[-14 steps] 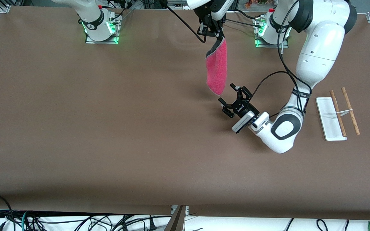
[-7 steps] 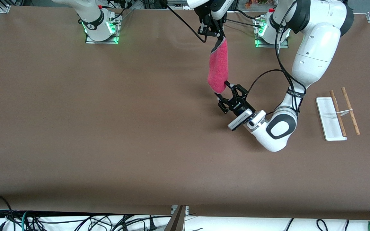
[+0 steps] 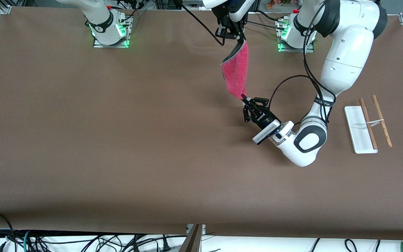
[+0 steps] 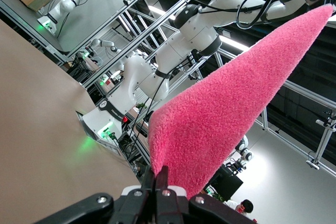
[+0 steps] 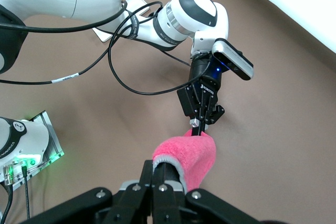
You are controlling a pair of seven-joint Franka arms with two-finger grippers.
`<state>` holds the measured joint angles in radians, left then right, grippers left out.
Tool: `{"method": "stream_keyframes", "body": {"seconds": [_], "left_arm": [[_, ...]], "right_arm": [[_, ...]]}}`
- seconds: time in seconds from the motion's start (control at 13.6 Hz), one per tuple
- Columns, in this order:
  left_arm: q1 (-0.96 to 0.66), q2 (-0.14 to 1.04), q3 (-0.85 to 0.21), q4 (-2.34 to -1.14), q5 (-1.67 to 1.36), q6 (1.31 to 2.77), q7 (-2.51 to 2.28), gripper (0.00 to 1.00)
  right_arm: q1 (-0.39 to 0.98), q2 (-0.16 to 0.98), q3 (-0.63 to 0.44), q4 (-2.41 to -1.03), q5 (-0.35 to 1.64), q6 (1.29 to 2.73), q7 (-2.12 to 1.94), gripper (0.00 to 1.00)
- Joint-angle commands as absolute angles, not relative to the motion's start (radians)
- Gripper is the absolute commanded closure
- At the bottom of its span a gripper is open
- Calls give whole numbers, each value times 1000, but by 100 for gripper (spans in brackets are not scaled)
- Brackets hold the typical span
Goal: Pass towel and hang on rack
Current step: 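Grasp the towel with the left gripper, then open the right gripper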
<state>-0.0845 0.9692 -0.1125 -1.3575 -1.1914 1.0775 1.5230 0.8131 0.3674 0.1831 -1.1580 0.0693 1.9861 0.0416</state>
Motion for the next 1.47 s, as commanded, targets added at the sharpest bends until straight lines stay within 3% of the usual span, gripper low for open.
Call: {"method": "stream_keyframes", "body": {"seconds": [0.0, 0.15, 0.22, 0.29, 0.66, 0.95, 1.17, 1.39], "left_arm": [[-80, 976, -110, -1345, -1200, 1046, 1548, 100], [-80, 976, -110, -1345, -1198, 1045, 1540, 100], [-80, 976, -109, -1345, -1198, 1043, 1540, 100], [-80, 976, -109, -1344, -1195, 1042, 1540, 100], [-58, 965, -103, -1336, -1154, 1022, 1505, 100], [-3, 910, -94, -1318, -1050, 989, 1392, 100], [72, 899, -89, -1180, -962, 916, 1342, 100], [196, 899, -89, -1030, -873, 824, 1260, 100]], "right_arm": [[813, 368, 192, -1140, 66, 1983, 66, 100], [813, 368, 190, -1140, 67, 1982, 72, 100], [810, 368, 189, -1141, 67, 1980, 93, 56], [807, 367, 189, -1143, 69, 1980, 100, 1], [799, 365, 189, -1147, 69, 1960, 94, 0], [766, 307, 189, -1184, 69, 1840, 74, 0], [704, 200, 193, -1287, 69, 1721, 46, 0], [588, 120, 276, -1359, 69, 1611, 46, 0]]}}
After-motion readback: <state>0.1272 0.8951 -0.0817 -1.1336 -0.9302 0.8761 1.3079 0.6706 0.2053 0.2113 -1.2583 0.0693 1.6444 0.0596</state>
